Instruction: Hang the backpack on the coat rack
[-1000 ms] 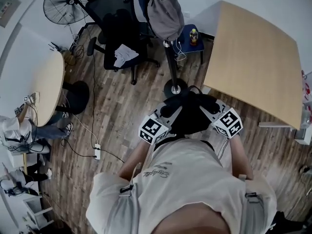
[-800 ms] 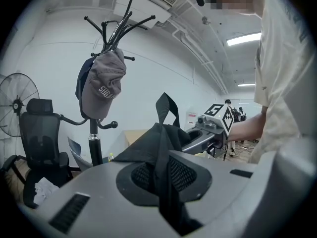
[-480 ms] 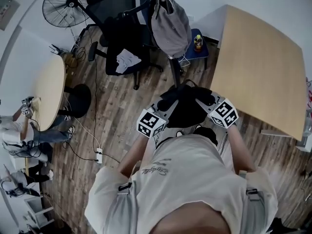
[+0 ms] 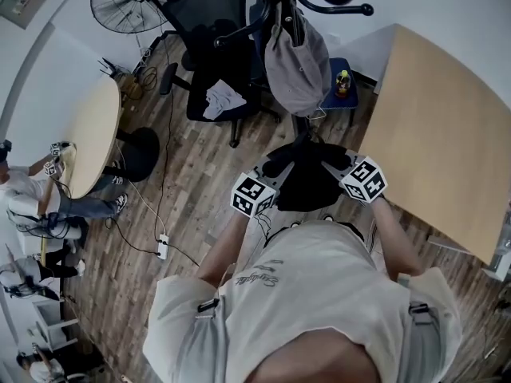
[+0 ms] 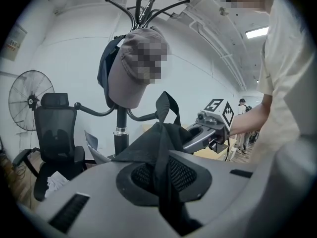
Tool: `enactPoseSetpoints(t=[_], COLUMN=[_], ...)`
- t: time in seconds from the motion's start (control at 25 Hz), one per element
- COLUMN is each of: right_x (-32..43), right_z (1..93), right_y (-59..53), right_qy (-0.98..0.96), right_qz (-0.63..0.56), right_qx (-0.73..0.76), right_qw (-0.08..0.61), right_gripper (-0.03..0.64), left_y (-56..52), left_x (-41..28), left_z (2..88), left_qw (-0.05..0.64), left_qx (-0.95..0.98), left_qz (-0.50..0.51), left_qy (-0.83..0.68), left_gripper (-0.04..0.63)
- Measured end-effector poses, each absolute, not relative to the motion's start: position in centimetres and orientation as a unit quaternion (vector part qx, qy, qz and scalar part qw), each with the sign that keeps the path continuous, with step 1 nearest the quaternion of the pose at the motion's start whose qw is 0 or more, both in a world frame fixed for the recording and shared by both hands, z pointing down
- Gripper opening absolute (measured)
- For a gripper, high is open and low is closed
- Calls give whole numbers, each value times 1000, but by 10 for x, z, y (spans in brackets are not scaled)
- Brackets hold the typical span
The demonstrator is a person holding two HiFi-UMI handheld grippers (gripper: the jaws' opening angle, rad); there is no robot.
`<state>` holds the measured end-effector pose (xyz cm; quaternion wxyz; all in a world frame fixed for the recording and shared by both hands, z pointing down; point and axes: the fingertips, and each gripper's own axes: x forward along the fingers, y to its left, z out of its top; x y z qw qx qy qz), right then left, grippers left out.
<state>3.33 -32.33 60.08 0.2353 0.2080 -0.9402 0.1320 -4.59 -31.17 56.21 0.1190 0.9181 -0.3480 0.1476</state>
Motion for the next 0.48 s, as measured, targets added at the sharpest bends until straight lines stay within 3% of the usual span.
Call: enactPoseSetpoints(t=[0.48], right_x=[30], right_z=[643], right_y=[-351], right_qy=[-929], right_qz=[163], right_qx=[197], right_qw=[266], right_gripper=[32], left_y=[-340], left_x=[-54], left_z=[606], left_qw=[145], left_qx=[905], left_qz=[175], left_qy=[-360], left_gripper=[49])
